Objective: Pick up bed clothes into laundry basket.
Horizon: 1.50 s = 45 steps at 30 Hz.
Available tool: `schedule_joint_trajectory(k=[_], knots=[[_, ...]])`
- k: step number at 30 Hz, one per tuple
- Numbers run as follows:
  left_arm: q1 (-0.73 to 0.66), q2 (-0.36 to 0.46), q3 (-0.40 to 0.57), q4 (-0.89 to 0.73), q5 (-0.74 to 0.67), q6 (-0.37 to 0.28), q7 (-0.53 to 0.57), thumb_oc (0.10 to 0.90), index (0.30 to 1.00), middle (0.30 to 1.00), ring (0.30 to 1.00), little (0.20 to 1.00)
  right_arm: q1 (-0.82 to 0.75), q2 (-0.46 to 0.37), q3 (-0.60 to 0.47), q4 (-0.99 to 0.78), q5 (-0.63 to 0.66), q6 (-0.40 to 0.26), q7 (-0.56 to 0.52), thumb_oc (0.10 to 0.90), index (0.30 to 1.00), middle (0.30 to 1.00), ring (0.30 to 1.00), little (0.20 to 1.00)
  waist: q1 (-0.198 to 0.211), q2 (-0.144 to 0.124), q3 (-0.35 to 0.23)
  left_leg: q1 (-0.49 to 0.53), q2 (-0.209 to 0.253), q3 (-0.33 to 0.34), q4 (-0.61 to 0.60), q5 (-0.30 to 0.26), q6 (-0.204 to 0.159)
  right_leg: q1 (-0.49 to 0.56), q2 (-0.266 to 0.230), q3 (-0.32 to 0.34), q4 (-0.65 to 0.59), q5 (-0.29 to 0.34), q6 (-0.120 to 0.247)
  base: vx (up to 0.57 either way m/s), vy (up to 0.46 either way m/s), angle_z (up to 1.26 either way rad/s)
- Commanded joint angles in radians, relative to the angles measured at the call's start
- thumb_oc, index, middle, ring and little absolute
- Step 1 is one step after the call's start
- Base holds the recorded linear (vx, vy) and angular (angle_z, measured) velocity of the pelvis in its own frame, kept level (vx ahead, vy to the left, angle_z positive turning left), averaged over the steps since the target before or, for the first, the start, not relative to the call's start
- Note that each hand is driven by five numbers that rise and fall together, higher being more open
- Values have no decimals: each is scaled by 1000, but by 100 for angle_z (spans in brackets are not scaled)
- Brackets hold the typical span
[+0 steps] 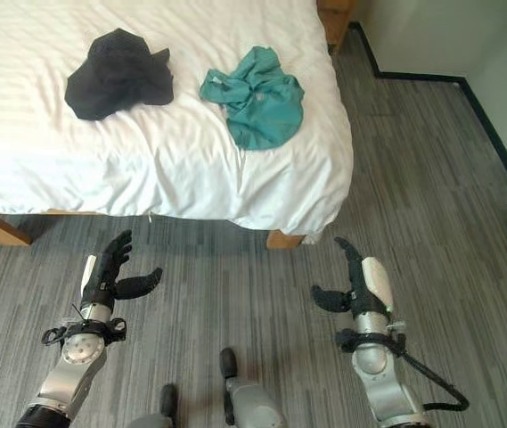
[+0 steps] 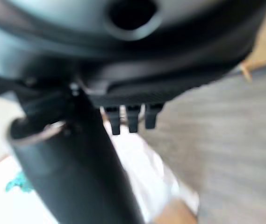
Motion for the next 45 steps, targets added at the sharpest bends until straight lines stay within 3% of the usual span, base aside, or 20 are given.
schedule_joint_trajectory(k=[1, 3, 5, 7, 8, 10, 12, 14, 16, 20, 22, 24, 26, 29, 32, 36, 39, 45], knots=[[30, 30, 48, -75, 11, -99, 40, 800, 900, 900, 900, 900, -73, -128, -64, -49, -58, -12, -111, 800, 900, 900, 900, 900, 40, -34, -81, -71, -6, 90, 285, -26, 33, 74, -39, 72, -141, 33, 127, 166, -152, -36], [54, 27, 58, -74, 2, -100, 42, 800, 900, 900, 900, 900, -109, -153, -63, -51, -73, 14, -117, 800, 900, 900, 900, 900, 72, -33, -80, -152, -64, 142, 280, -71, 41, 109, -52, 93, -141, 18, 126, 227, -79, -21], [73, 27, 73, -83, 10, -102, 35, 800, 900, 900, 900, 900, -118, -172, -74, -49, -93, 28, -120, 800, 900, 900, 900, 900, 92, -20, -87, -172, -86, 182, 140, -63, 42, 128, -49, 102, -144, -6, 130, 270, -15, 0], [78, 32, 75, -79, 17, -102, 34, 800, 900, 900, 900, 900, -137, -178, -76, -37, -97, 33, -134, 800, 900, 900, 900, 900, 108, 17, -94, -153, -67, 208, -88, -36, 46, 151, -21, 107, -146, -45, 136, 314, 67, -1], [81, 31, 76, -81, 19, -98, 32, 800, 900, 900, 900, 900, -138, -180, -82, -35, -99, 38, -136, 800, 900, 900, 900, 900, 116, 36, -102, -123, -65, 217, -239, 18, 40, 170, -8, 112, -146, -69, 136, 344, 83, 5], [80, 35, 74, -79, 28, -95, 28, 800, 900, 900, 900, 900, -141, -189, -90, -30, -111, 45, -140, 800, 900, 900, 900, 900, 126, 59, -110, -114, -36, 240, -396, 78, 27, 212, -3, 105, -146, -111, 132, 328, 59, -2], [73, 29, 62, -71, 30, -96, 30, 800, 900, 900, 900, 900, -142, -193, -93, -27, -104, 47, -147, 800, 900, 900, 900, 900, 127, 64, -109, -116, -24, 255, -477, 108, 16, 254, -16, 93, -146, -143, 131, 333, 55, -4], [74, 22, 50, -69, 35, -99, 24, 800, 900, 900, 900, 900, -141, -202, -96, -29, -121, 52, -150, 800, 900, 900, 900, 900, 127, 72, -116, -136, -8, 263, -485, 126, 2, 296, -28, 97, -146, -167, 133, 359, 100, 9], [75, 15, 30, -60, 34, -103, 18, 800, 900, 900, 900, 900, -152, -215, -104, -14, -141, 65, -166, 800, 900, 900, 900, 900, 119, 103, -139, -104, 19, 274, -502, 161, -11, 329, -32, 97, -146, -197, 143, 437, 151, -9], [69, 18, 12, -49, 33, -100, 10, 800, 900, 900, 900, 900, -169, -224, -124, -21, -175, 93, -184, 800, 900, 900, 900, 900, 110, 99, -155, -78, 25, 284, -502, 176, -13, 353, -75, 101, -146, -199, 160, 342, 107, -18], [74, 20, 7, -49, 37, -95, 6, 800, 900, 900, 900, 900, -186, -226, -135, -35, -204, 110, -207, 800, 900, 900, 900, 900, 112, 92, -164, -61, 23, 292, -502, 162, 3, 354, -102, 98, -109, -203, 177, 339, 125, -6], [68, 22, -9, -35, 49, -83, 3, 800, 900, 900, 900, 900, -205, -220, -153, -44, -224, 121, -241, 800, 900, 900, 900, 900, 114, 77, -170, -36, 10, 299, -502, 138, 19, 326, -131, 92, -21, -182, 200, 253, 94, 14], [49, 27, -26, -6, 42, -71, 1, 800, 900, 900, 900, 900, -248, -228, -142, -52, -244, 137, -252, 800, 900, 900, 900, 900, 106, 63, -150, -17, -2, 289, -502, 123, 40, 243, -118, 118, 145, -91, 227, 155, 60, 11], [17, 46, -40, 8, 50, -68, 9, 800, 900, 900, 900, 900, -354, -243, -92, -56, -250, 139, -270, 800, 900, 900, 900, 900, 89, 78, -126, 10, 24, 288, -502, 79, 43, 93, -96, 107, 248, -71, 226, 160, 5, 10], [-1, 54, -51, 20, 35, -77, -5, 800, 900, 900, 900, 900, -410, -275, -44, -51, -254, 134, -254, 800, 900, 900, 900, 900, 68, 80, -108, 47, 29, 260, -502, 51, 33, 19, -67, 70, 126, -114, 205, 213, -46, -4], [-20, 76, -57, 43, 17, -94, -11, 800, 900, 900, 900, 900, -488, -324, 52, 52, -224, 130, -225, 800, 900, 900, 900, 900, 74, 50, -95, 76, 26, 232, -502, 16, 24, 21, -104, 71, -62, -74, 220, 153, -125, 40], [-3, 66, -55, 61, 5, -93, -4, 800, 900, 900, 900, 900, -548, -329, 135, 151, -192, 125, -192, 800, 900, 900, 900, 900, 95, 27, -101, 91, 32, 240, -502, 9, 19, 57, -131, 51, -108, -35, 229, 96, -136, 10], [45, 63, -65, 138, -7, -93, -20, 800, 900, 900, 900, 900, -715, -298, 356, 452, -139, 107, -115, 800, 900, 900, 900, 900, 133, 35, -109, 81, 37, 234, -502, 18, 4, 87, -140, 24, -137, -26, 221, 100, -88, 7]])
